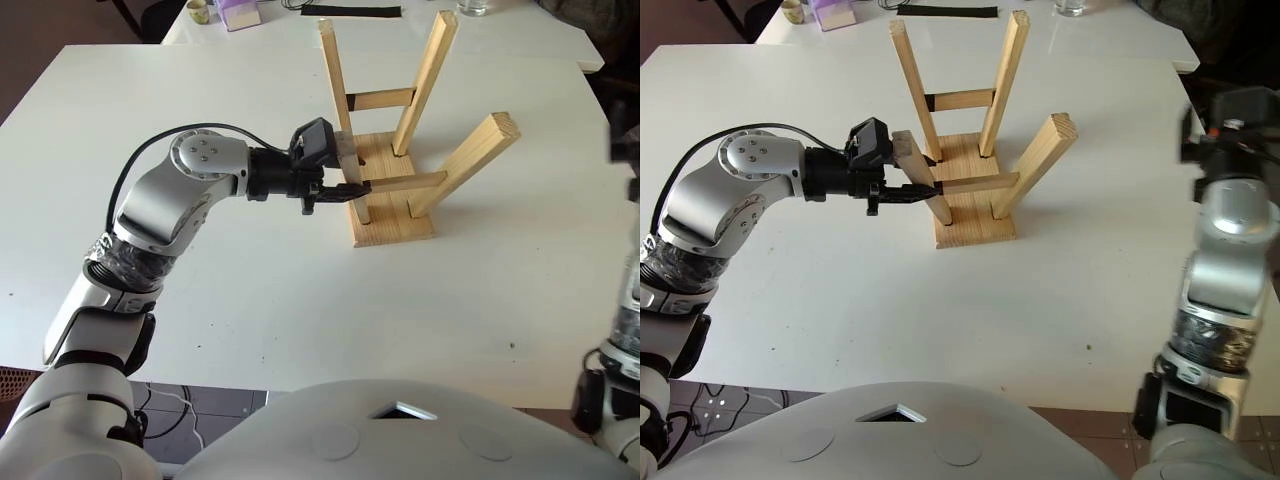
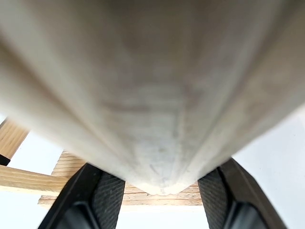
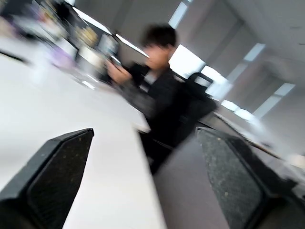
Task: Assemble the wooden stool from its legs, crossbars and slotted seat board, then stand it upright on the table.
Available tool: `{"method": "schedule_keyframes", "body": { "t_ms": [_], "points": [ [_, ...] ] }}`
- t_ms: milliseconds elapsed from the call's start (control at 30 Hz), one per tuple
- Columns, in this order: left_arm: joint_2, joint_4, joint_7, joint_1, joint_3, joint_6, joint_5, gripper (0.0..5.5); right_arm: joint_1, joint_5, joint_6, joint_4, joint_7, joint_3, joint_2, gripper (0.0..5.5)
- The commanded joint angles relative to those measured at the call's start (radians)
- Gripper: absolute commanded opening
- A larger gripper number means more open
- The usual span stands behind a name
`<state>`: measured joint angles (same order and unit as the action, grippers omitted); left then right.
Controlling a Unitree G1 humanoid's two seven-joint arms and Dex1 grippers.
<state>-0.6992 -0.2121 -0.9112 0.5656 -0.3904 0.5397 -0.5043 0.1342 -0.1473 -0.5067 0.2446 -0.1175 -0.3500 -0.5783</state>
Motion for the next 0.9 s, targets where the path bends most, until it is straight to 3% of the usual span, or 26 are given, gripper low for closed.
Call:
{"method": "schedule_keyframes", "body": {
  "t_ms": [33,100,167,467,633,833,900],
  "points": [
    [-0.006,0.055,-0.002,-0.112,-0.140,0.141,0.100,2.05,0.121,0.087,-0.079,0.286,-0.047,0.505,0.336,3.97],
    [0.010,0.036,0.004,-0.103,-0.150,0.156,0.089,2.05,0.203,0.149,-0.118,0.409,-0.075,0.751,0.502,3.97],
    [0.029,0.018,0.009,-0.089,-0.160,0.170,0.075,2.05,0.221,0.171,-0.154,0.465,-0.098,0.811,0.535,3.97],
    [0.078,-0.163,0.107,-0.143,-0.047,0.314,-0.146,2.05,0.166,0.071,0.062,0.146,-0.155,0.498,0.275,3.97],
    [0.149,-0.256,0.180,-0.133,0.034,0.424,-0.285,2.05,0.143,0.081,0.161,-0.007,-0.088,0.345,0.230,3.97],
    [0.222,-0.273,0.281,-0.140,0.088,0.488,-0.295,3.40,0.083,0.096,0.258,-0.143,-0.103,0.297,0.200,4.00],
    [0.227,-0.280,0.286,-0.145,0.088,0.497,-0.289,3.43,0.059,0.095,0.280,-0.182,-0.113,0.286,0.187,4.00]
  ]
}}
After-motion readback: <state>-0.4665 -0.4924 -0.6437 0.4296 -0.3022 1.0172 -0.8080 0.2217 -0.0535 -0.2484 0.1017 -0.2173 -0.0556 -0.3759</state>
